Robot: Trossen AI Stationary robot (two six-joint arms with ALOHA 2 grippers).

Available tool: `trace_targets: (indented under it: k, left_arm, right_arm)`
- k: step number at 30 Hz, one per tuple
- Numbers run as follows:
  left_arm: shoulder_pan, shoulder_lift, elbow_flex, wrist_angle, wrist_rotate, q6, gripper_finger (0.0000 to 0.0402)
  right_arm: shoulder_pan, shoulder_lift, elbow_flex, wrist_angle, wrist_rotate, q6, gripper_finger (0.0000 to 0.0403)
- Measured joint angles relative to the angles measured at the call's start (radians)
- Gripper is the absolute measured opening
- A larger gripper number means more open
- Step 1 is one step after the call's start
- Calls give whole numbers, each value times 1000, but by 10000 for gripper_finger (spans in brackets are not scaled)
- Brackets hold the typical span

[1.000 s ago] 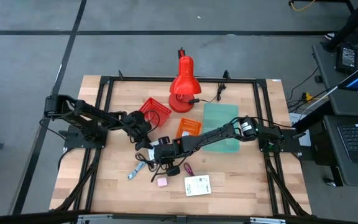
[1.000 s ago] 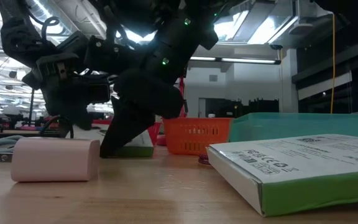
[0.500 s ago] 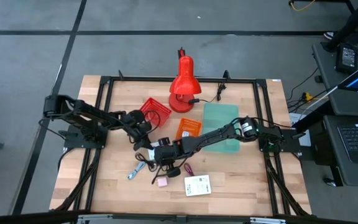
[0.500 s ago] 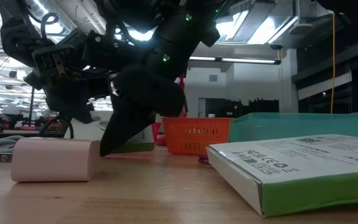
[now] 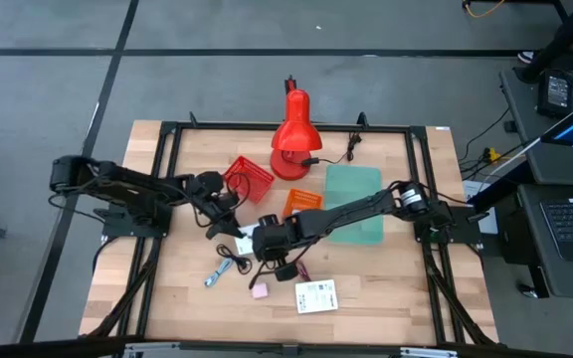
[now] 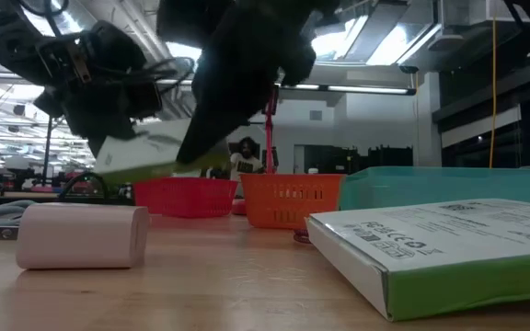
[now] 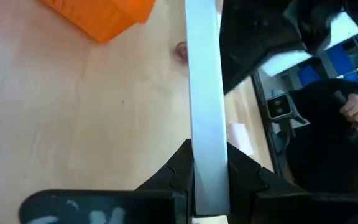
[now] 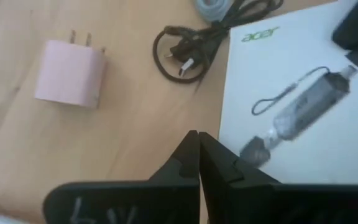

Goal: Pick and place items into bin
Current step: Put the top card reader box into the red bin

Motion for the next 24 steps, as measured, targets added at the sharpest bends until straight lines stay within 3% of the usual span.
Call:
trace_targets:
  k: [11,16,24]
  left_arm:
    - [34,-275,1,-257,-51,60,44]
    - [39,-350,1,-357,-69,97,44]
    - [41,-379,1,-360,-85,105,44]
  right_arm:
    - [0,-52,-33,6,24,12,0]
    - [0,-134,-204,177,79,63,0]
    - [-1,-391,-582,579,117,90,0]
